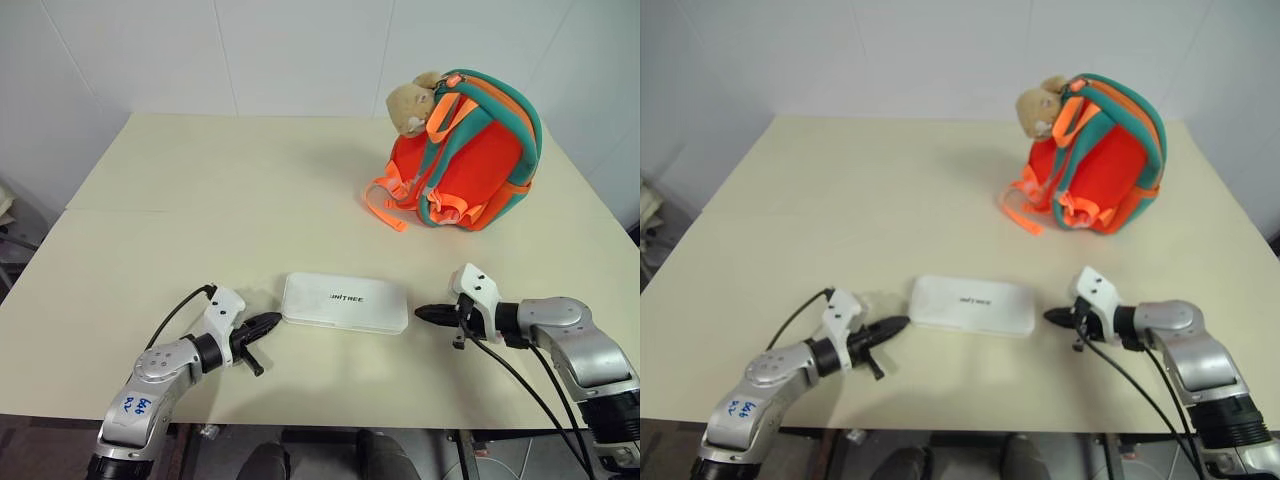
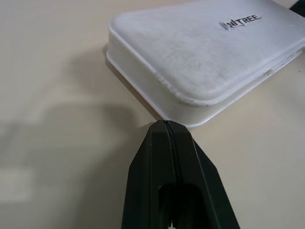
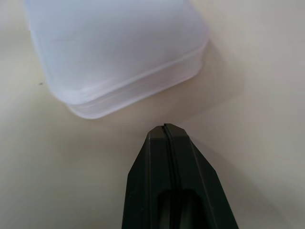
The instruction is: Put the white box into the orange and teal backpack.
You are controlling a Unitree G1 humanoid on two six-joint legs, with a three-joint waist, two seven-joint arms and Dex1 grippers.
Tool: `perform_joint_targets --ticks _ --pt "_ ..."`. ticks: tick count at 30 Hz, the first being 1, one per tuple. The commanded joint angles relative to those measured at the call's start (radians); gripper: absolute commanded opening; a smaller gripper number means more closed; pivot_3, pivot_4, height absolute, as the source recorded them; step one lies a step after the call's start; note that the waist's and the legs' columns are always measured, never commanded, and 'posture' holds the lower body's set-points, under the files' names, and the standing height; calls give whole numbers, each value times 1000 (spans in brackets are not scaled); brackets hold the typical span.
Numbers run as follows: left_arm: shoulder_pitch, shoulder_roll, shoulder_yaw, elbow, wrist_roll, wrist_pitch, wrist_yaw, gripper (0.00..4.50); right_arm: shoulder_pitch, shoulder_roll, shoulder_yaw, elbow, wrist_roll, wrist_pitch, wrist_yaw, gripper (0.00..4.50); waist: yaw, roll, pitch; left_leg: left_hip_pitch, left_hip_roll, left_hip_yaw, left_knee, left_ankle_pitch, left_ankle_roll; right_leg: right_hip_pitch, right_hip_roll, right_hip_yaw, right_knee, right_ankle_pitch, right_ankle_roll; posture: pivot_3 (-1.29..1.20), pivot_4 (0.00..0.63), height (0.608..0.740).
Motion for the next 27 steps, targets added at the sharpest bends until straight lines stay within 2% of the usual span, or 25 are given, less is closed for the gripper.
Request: perform_joint_targets --ticks 1,3,4,7,12,16,18,20,27 --pt "7 10 4 -41 -24 -4 -13 0 -14 10 0 15 -3 -29 -1 120 0 0 0 0 0 0 0 0 0 0 0 0 0 0 0 0 150 740" --pt "14 36 33 -37 -34 6 -29 0 -16 -1 -18 21 13 -1 7 120 0 0 0 0 0 0 0 0 0 0 0 0 0 0 0 0 150 740" --pt "14 55 49 -31 -36 12 -37 0 -15 -17 -28 21 31 32 24 470 0 0 0 0 0 0 0 0 0 0 0 0 0 0 0 0 150 740" --pt "-7 131 107 25 -55 32 -76 598 -24 -62 -57 31 50 60 52 1390 0 0 0 0 0 0 0 0 0 0 0 0 1 0 0 0 150 740" --pt "-120 257 182 197 -137 100 -205 2137 -76 -144 -107 23 130 229 93 3110 -1 0 0 0 0 0 0 0 0 0 0 0 1 -1 -1 0 150 740" --pt "-242 338 160 299 -266 328 -343 3405 -115 -182 -116 -60 231 415 115 4482 -2 0 0 0 0 -1 0 0 0 0 0 -1 0 -1 -1 0 150 740" --pt "-295 353 126 335 -285 398 -374 4072 -143 -175 -127 -103 288 523 94 4500 -3 1 0 -1 0 -1 -1 -1 1 -1 0 -1 1 -1 -1 0 150 740" --pt "-348 348 94 369 -296 468 -383 4455 -171 -167 -136 -137 349 644 68 4500 -5 1 0 -1 0 -1 -1 -1 1 -2 0 -1 1 -1 -1 0 150 740" --pt "-484 291 11 470 -300 592 -380 4455 -240 -127 -125 -191 434 865 -57 4500 -1 0 0 -2 1 -1 -1 -1 1 -3 0 -1 0 -1 0 0 150 740"
